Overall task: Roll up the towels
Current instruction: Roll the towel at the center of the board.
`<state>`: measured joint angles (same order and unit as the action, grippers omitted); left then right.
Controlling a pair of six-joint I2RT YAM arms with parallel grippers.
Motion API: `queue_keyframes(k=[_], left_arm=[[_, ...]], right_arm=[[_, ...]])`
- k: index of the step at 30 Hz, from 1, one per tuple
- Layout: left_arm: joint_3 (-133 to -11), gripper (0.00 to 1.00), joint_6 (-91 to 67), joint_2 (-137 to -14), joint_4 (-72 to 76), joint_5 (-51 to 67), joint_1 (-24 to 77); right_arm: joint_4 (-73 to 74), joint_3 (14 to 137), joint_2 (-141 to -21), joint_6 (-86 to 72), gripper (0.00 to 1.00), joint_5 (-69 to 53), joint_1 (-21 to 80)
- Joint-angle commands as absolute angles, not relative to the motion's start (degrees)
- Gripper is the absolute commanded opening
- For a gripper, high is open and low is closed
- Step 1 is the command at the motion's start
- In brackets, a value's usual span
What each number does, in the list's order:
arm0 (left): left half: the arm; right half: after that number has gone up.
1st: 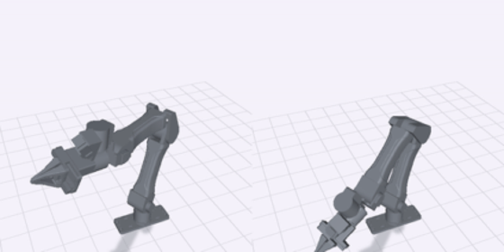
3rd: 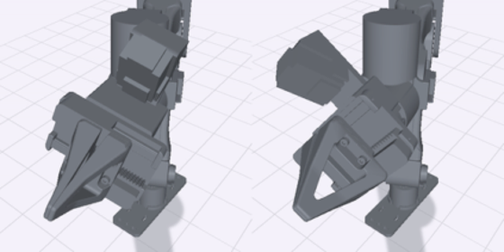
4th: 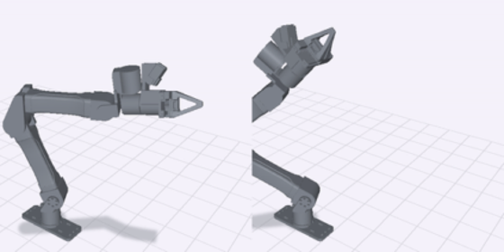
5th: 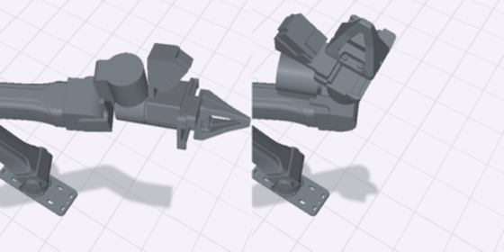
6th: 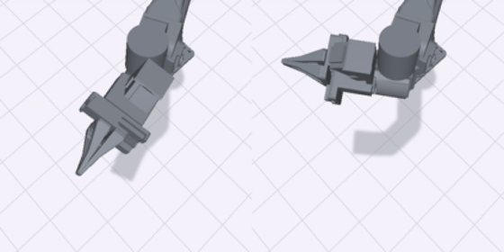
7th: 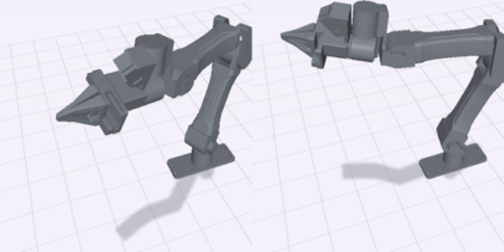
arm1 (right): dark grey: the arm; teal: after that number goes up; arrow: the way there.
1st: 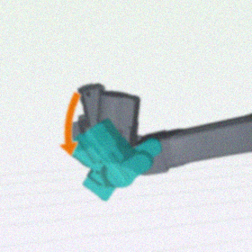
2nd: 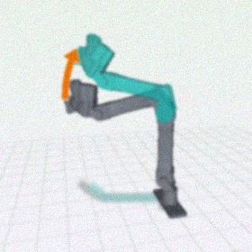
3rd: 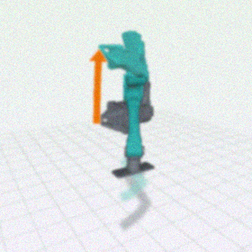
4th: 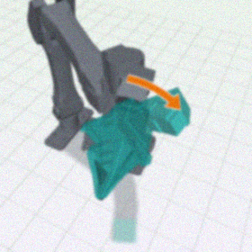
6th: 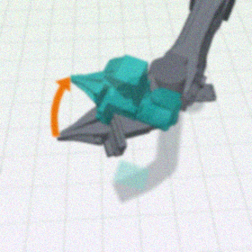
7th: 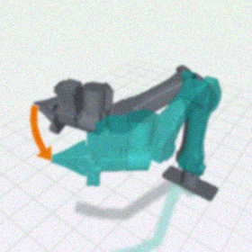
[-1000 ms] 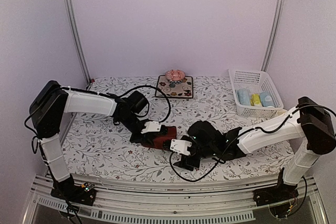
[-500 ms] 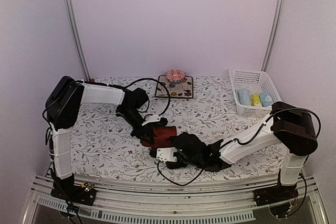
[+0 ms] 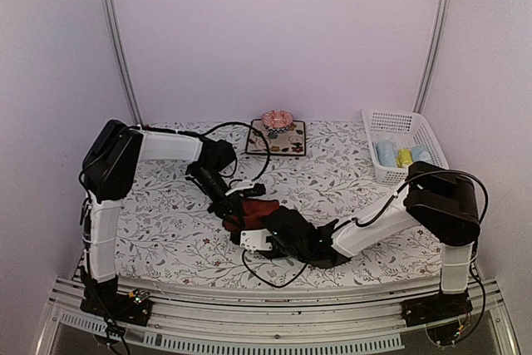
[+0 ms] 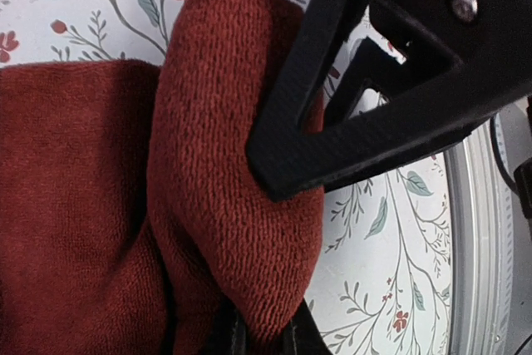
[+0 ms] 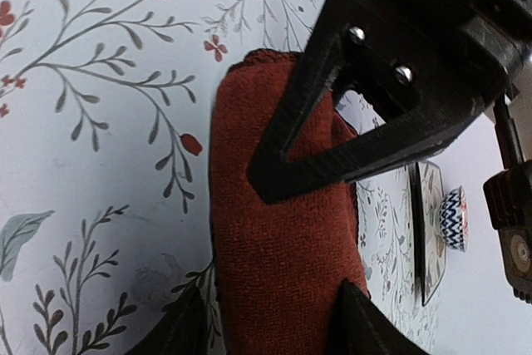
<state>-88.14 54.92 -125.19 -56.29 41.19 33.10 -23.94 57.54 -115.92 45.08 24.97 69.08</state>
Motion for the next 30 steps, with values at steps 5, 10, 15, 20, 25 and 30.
queue_keyframes(k=[5,10,15,20,25,30], left_arm=[[-87.77,0.16,56.63,-129.28,-60.26,37.86,32.96],[-87.43,0.27,56.94,-127.34,-59.62,38.38,32.23],[-85.25,0.41,57.26,-121.94,-57.22,38.78,31.28],[-78.12,0.58,57.02,-111.11,-49.43,40.43,29.80],[-66.29,0.66,55.59,-98.47,-36.07,39.52,29.18],[-54.57,0.67,55.62,-88.62,-23.36,37.12,29.31]], right_arm=[[-16.86,62.27,-119.87,41.84,0.32,24.53,67.45],[-12.10,63.34,-119.52,38.14,0.16,21.23,66.38],[-5.56,65.12,-118.53,33.11,0.11,13.55,64.28],[-1.53,66.40,-118.17,28.48,0.08,6.82,62.74],[3.03,68.71,-117.88,24.37,0.08,-0.37,61.59],[8.68,72.32,-117.85,20.49,0.08,-8.67,60.47]])
